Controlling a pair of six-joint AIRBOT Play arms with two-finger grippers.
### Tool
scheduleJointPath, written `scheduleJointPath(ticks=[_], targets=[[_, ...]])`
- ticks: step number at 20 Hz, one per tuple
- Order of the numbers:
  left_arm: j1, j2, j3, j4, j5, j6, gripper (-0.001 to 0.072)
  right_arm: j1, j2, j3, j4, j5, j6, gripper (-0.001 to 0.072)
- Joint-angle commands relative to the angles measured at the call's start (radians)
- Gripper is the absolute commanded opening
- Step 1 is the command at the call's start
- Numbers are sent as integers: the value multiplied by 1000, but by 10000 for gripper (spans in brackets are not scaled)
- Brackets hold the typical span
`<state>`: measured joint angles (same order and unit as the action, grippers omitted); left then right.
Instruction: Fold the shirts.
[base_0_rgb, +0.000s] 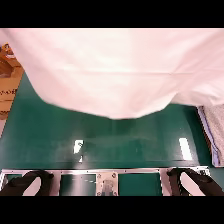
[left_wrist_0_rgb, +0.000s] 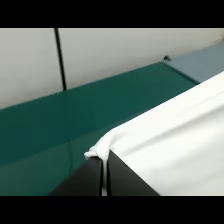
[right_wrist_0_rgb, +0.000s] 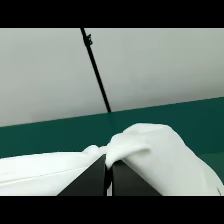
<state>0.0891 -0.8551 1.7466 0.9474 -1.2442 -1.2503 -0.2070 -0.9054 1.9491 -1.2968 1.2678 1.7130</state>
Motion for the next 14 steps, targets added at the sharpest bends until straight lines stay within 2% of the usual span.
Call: scheduleJointPath(ticks=[1, 3, 7, 9, 11, 13, 14], targets=[[1, -106, -109, 159, -71, -58, 22, 0, -78, -132, 127, 10, -59, 18], [1, -198, -240, 103, -43, -37, 22, 0, -164, -283, 199, -38, -105, 18], [-26, -443, -455, -66, 167, 119, 23, 74, -406, -566, 317, -274, -238, 18], [-76, -599, -475, -122, 271, 160, 23, 132, -555, -618, 336, -391, -259, 19], [-130, -729, -468, -148, 378, 159, 23, 163, -693, -608, 345, -441, -258, 20], [-144, -789, -450, -151, 427, 118, 24, 147, -763, -570, 344, -422, -251, 112], [-130, -793, -438, -145, 428, 85, 56, 118, -766, -549, 343, -399, -251, 220]])
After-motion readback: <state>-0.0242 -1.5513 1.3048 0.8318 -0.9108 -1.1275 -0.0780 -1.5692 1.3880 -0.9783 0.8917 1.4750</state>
